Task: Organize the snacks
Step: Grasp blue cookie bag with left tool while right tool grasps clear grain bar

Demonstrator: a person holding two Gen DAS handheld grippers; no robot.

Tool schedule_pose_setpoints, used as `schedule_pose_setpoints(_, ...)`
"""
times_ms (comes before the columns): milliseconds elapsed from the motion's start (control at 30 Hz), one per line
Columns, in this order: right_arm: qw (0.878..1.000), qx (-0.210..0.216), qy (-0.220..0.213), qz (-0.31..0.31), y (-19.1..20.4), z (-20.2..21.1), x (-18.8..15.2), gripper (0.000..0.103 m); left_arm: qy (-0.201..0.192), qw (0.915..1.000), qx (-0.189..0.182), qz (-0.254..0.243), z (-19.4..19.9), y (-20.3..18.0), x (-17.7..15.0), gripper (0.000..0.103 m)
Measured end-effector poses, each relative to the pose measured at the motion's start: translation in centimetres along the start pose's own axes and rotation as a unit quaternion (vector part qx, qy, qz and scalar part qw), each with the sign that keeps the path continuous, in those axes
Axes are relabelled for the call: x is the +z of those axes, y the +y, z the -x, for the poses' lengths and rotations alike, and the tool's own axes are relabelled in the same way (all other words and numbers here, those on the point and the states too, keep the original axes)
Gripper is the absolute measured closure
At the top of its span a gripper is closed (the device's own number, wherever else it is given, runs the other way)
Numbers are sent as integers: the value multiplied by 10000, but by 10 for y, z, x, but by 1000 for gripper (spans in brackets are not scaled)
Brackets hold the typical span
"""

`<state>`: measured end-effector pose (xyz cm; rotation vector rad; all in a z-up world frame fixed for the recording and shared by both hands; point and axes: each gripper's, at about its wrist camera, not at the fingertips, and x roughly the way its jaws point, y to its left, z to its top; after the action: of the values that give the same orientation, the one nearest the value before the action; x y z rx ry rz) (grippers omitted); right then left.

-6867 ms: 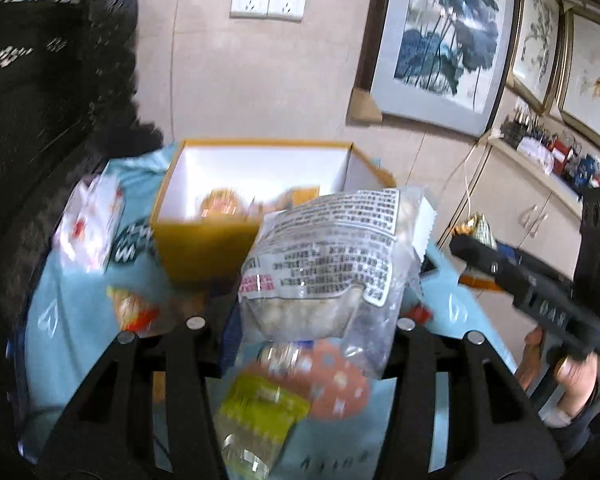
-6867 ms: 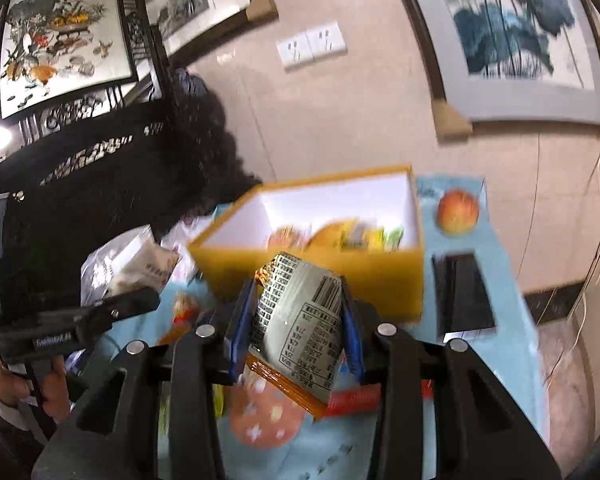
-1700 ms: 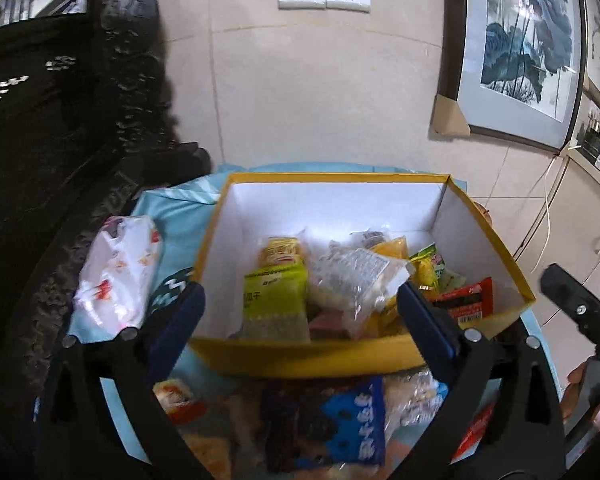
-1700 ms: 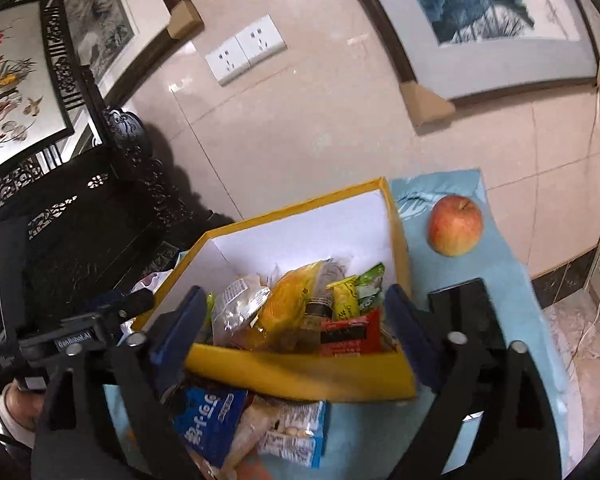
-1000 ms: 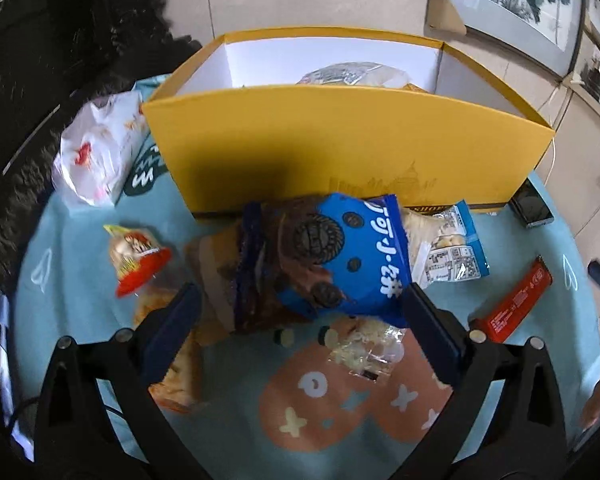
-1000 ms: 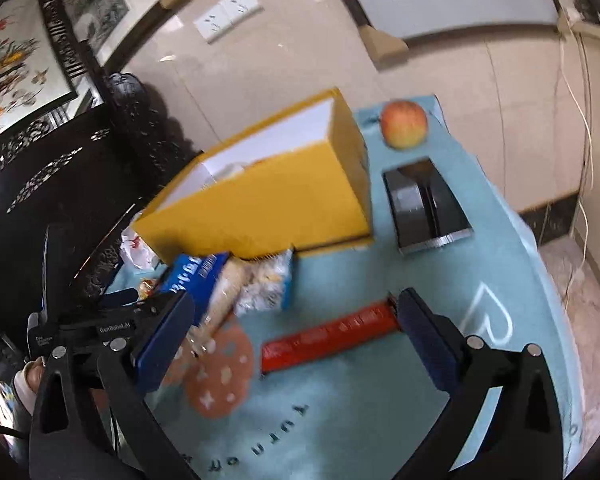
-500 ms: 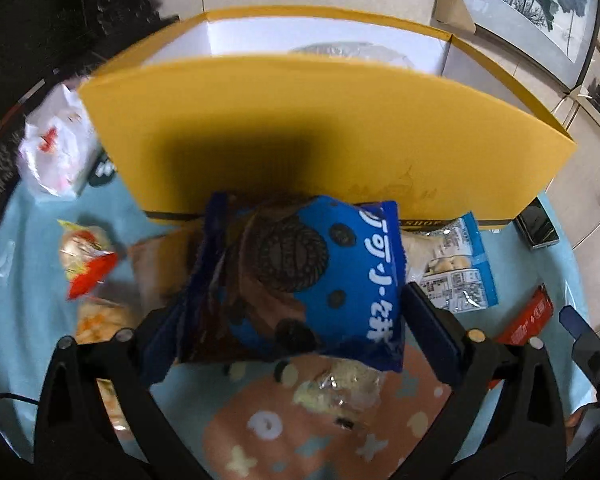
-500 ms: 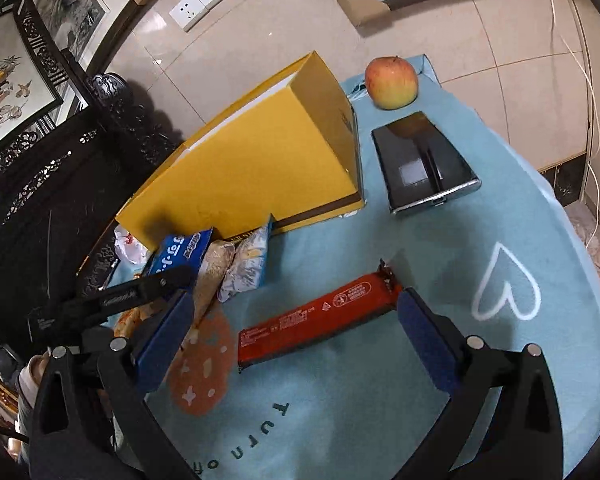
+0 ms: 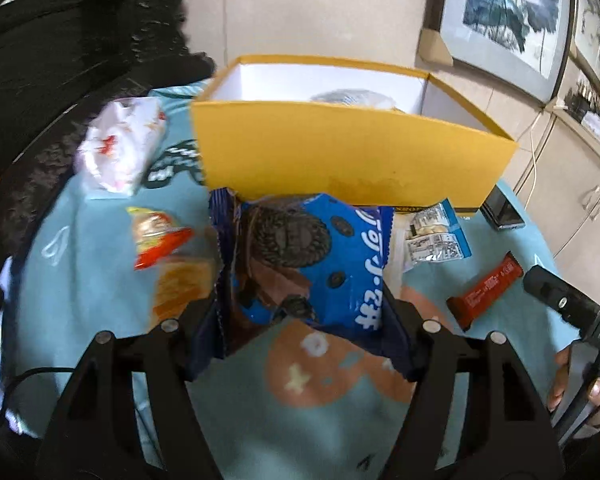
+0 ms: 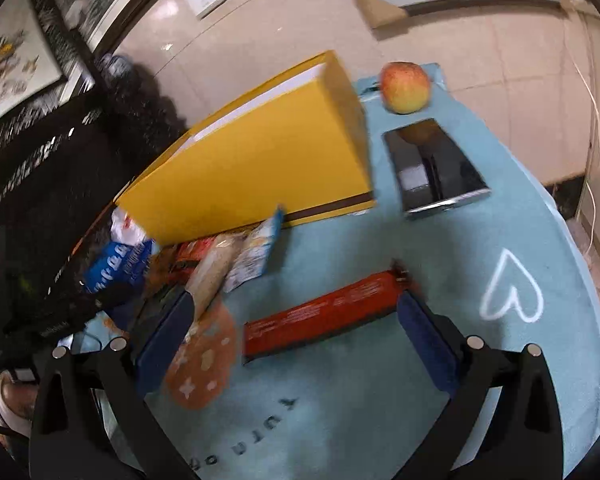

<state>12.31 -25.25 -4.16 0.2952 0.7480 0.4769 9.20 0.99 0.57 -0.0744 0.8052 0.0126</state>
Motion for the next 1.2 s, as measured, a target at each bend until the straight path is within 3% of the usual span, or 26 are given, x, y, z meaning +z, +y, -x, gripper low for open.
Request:
schedule_pose_setpoints(233, 9924, 300, 615, 1025, 90, -41, 12, 5, -127, 9988, 174, 430, 16, 39, -7, 33)
schedule_pose_setpoints(300, 9895, 246, 879, 1118, 105, -62, 13, 21, -89, 9984, 172, 527, 16, 47, -10, 33)
schedule_pose_setpoints(467, 9864, -402, 1443, 675, 103, -119, 12, 33, -102, 9976, 107, 671, 16, 61, -12, 33)
schedule_pose_setpoints(533, 9877, -525, 1311, 665, 105, -125, 15, 40, -106, 9978, 69, 648, 15, 62, -12, 32)
schedule_pose_setpoints(600, 9869, -704, 1256, 725, 107, -130, 17, 63, -74, 9980, 32, 630, 11, 61, -12, 32)
schedule_pose_setpoints(633, 9860, -777, 1224, 822, 109, -132, 17, 65, -56, 9980, 11, 630, 10, 60, -12, 32)
schedule_pose_setpoints(733, 9873, -734, 1185, 768, 105, -125, 17, 70, -27, 9981, -26, 616, 8, 58, -14, 32)
schedule_pose_setpoints(867, 9917, -141, 1240, 310, 83, -95, 11, 74, -87, 9983, 13, 574, 13, 57, -13, 32)
schedule_pose_setpoints(1000, 9942, 292, 1031, 67, 68, -53, 17, 74, -193, 9990, 9, 411, 22, 47, -8, 32)
schedule_pose_setpoints(1200, 9955, 463, 819, 62, 57, -26, 21, 74, -223, 9995, -110, 214, 28, 23, -4, 32)
